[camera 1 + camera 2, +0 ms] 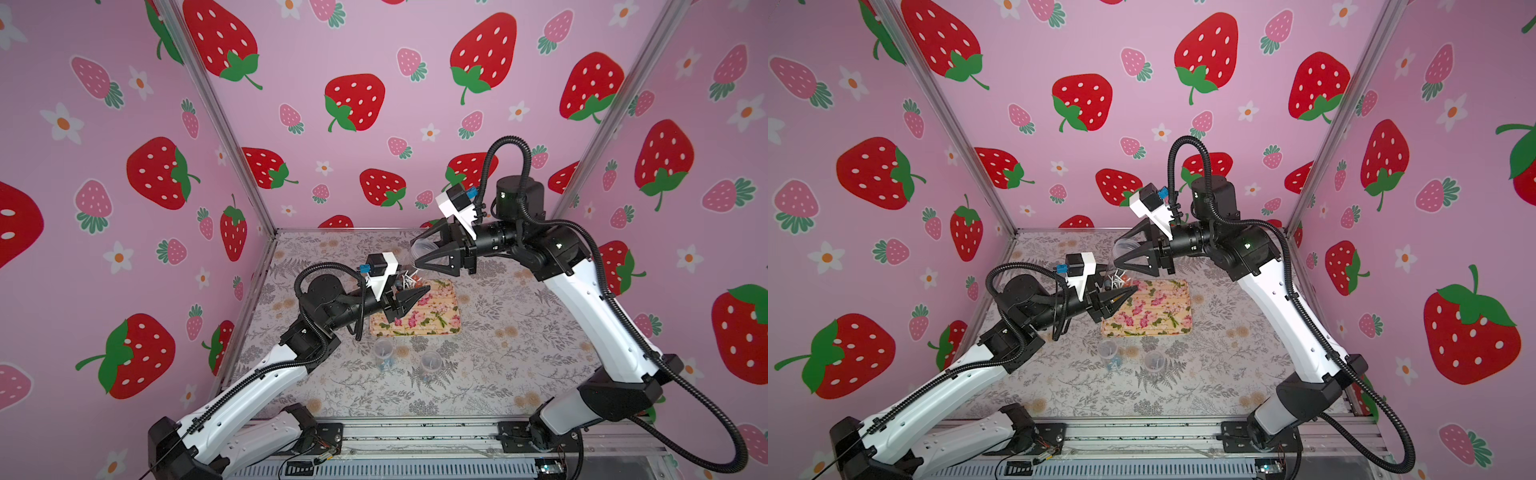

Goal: Pour the candies out of the jar
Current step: Unscrew the lid from the jar.

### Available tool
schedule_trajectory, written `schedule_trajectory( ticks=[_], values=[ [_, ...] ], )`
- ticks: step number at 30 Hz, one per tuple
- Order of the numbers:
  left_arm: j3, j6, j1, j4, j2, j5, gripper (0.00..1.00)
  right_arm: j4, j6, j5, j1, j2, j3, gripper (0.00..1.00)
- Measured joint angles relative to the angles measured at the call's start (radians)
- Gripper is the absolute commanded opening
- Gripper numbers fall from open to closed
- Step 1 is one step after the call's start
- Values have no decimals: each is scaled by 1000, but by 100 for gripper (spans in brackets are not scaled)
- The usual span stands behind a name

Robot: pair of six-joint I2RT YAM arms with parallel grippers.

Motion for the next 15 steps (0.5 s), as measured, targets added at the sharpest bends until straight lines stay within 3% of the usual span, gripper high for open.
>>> schedule_trajectory(
  ticks=[5,10,15],
  values=[
    [4,-13,0,3,5,8,48,33,8,-1,-11,-1,0,55],
    [3,-19,3,-60,8,34,48,146,8,103,-53,-65,-45,56],
    [3,-19,3,-76,8,43,48,191,6,130,-58,-111,-58,56]
  ],
)
